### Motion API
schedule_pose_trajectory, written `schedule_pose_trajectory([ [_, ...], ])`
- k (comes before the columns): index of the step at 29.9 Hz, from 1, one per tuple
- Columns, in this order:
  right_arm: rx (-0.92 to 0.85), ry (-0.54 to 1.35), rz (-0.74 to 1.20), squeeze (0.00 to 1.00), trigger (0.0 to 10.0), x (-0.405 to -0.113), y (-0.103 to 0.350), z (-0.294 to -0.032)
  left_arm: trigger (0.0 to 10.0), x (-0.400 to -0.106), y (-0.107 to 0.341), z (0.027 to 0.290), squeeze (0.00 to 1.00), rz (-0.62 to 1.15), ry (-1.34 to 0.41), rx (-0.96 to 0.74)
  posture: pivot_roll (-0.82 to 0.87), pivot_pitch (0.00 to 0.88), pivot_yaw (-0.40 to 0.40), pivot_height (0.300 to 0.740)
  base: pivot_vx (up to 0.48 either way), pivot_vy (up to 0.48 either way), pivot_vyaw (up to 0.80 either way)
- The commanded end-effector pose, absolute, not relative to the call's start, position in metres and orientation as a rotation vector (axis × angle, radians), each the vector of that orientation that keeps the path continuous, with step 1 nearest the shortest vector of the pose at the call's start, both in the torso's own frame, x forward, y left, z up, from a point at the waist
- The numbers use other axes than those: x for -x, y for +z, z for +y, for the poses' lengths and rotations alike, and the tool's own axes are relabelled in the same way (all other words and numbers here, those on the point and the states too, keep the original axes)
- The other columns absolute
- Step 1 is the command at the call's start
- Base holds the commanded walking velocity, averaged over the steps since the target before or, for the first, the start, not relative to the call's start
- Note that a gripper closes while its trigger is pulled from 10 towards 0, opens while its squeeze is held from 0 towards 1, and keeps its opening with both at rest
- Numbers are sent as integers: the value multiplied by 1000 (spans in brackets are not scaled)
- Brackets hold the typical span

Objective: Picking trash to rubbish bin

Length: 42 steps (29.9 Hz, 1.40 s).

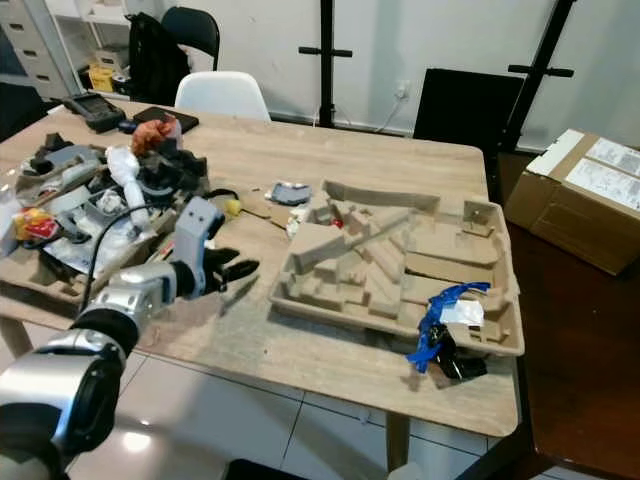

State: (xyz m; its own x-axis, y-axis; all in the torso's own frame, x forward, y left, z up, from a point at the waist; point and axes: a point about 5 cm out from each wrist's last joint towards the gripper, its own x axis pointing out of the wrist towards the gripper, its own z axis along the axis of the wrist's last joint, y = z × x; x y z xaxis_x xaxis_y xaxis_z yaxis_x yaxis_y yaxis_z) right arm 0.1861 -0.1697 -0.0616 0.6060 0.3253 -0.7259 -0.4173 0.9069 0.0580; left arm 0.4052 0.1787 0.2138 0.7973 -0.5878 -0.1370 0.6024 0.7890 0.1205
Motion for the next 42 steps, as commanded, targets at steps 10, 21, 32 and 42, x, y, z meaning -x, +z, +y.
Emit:
schedule_pose_trajectory([
  [10,94,428,879,0,10000,-183,-71,-165,10000,-404,219,201,0,-134,-388,7,22,172,-9,740,0,0,0],
  [21,94,435,874,0,10000,-194,-70,-159,10000,-384,208,194,0,-230,-476,-67,83,133,-35,740,0,0,0],
  [32,95,431,856,0,10000,-205,-66,-159,10000,-365,202,216,1000,-173,-158,-261,98,121,-37,740,0,0,0],
  [42,98,436,857,0,10000,-207,-66,-158,10000,-327,194,211,1000,-144,249,-286,105,118,-42,740,0,0,0],
])
